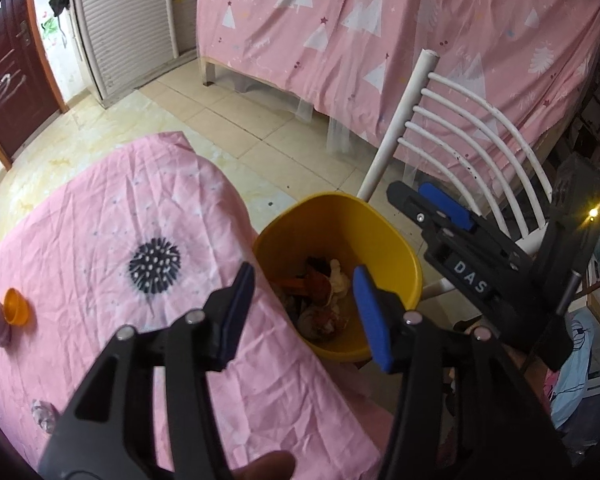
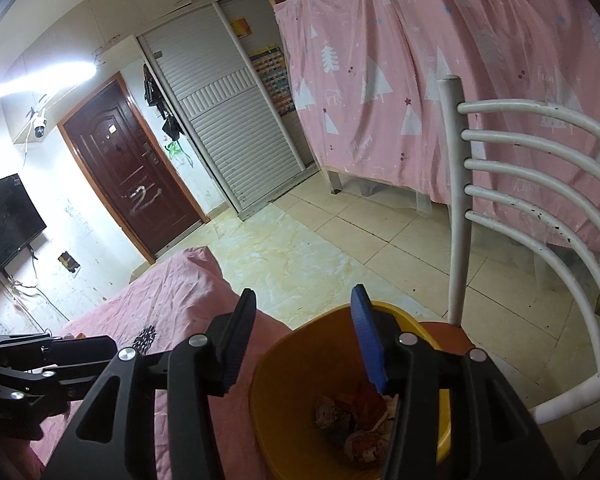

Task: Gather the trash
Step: 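Open both tools over the bin to drop the sock and snack bag, then move both open tools back over the bed toward the green-purple sock and orange cup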

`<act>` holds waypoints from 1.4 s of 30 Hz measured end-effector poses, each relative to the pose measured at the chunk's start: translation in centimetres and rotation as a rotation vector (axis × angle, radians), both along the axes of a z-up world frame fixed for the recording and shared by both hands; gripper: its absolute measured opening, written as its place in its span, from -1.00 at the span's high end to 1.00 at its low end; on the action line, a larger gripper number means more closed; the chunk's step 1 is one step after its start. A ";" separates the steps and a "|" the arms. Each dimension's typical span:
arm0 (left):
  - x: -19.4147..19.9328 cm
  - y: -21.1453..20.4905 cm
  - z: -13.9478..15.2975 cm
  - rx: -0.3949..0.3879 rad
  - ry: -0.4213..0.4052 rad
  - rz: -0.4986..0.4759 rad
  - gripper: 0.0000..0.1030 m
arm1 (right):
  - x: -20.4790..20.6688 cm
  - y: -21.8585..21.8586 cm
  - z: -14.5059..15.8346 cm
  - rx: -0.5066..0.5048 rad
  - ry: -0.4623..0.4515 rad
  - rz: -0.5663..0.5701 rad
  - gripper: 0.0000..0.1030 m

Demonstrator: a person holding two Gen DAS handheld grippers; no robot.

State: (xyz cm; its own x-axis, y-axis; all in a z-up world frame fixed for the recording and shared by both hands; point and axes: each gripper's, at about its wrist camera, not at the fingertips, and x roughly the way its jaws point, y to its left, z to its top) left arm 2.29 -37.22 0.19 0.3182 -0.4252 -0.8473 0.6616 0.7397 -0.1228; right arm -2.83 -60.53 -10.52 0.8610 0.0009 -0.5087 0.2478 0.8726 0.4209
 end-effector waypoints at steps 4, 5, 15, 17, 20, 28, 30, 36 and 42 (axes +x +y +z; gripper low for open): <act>0.1 1.4 0.8 -0.021 -0.010 0.022 0.05 | 0.3 1.1 0.5 -0.012 -0.004 0.024 0.15; 0.1 1.7 0.9 -0.024 -0.011 0.026 0.05 | 0.3 1.4 0.6 -0.016 -0.006 0.029 0.15; 1.3 6.8 2.2 -0.059 -0.036 0.106 0.01 | 0.9 5.7 2.4 -0.063 -0.039 0.114 0.15; 1.8 7.9 2.4 -0.062 -0.043 0.124 -0.08 | 1.1 6.5 2.7 -0.069 -0.043 0.130 0.14; 2.6 9.9 2.7 -0.057 -0.068 0.159 -0.10 | 1.8 7.9 3.0 -0.076 -0.041 0.156 0.12; 5.5 15.4 3.1 -0.065 -0.094 0.253 -0.11 | 4.1 11.9 3.6 -0.105 -0.021 0.231 0.06; 6.1 17.0 3.1 -0.068 -0.096 0.274 -0.14 | 5.0 13.2 4.1 -0.118 -0.017 0.253 0.05; 7.9 21.5 3.1 -0.073 -0.108 0.342 -0.19 | 7.0 17.1 4.9 -0.158 -0.005 0.327 0.00; 9.3 25.5 2.8 -0.075 -0.105 0.406 -0.23 | 8.7 21.6 5.3 -0.193 0.011 0.410 -0.06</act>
